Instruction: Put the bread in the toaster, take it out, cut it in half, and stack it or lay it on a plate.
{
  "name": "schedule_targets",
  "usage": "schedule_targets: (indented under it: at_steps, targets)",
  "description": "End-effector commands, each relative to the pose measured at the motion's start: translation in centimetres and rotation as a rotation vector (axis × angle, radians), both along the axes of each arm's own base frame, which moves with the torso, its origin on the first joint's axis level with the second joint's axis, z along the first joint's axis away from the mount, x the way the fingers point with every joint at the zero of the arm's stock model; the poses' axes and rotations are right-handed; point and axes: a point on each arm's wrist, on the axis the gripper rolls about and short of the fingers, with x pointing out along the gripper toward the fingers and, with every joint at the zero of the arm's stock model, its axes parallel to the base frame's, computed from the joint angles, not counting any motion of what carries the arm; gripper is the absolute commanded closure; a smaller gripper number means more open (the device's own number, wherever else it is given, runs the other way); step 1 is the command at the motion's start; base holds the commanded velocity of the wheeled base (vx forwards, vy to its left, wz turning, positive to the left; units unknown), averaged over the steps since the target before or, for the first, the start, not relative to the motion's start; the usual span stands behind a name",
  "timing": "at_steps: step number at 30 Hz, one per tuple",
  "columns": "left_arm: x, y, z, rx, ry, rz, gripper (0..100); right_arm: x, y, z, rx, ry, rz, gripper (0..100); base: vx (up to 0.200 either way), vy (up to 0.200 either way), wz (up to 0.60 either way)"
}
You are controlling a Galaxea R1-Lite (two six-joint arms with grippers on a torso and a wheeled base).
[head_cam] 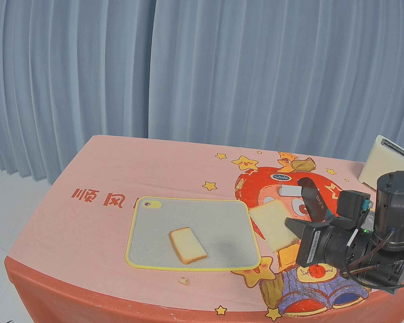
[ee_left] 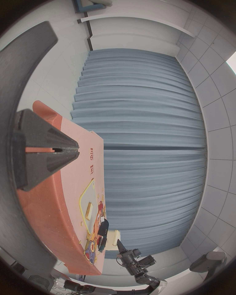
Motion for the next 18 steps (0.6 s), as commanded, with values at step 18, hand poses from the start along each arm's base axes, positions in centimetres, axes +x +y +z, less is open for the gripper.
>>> schedule_targets:
  at_steps: [18]
  targets:
    - [0.14, 0.00, -0.49, 0.000, 0.019, 0.002, 100, 0.02, 0.08, -0.12, -0.004, 0.003, 0.002, 100, 0.000, -0.178, 0.00]
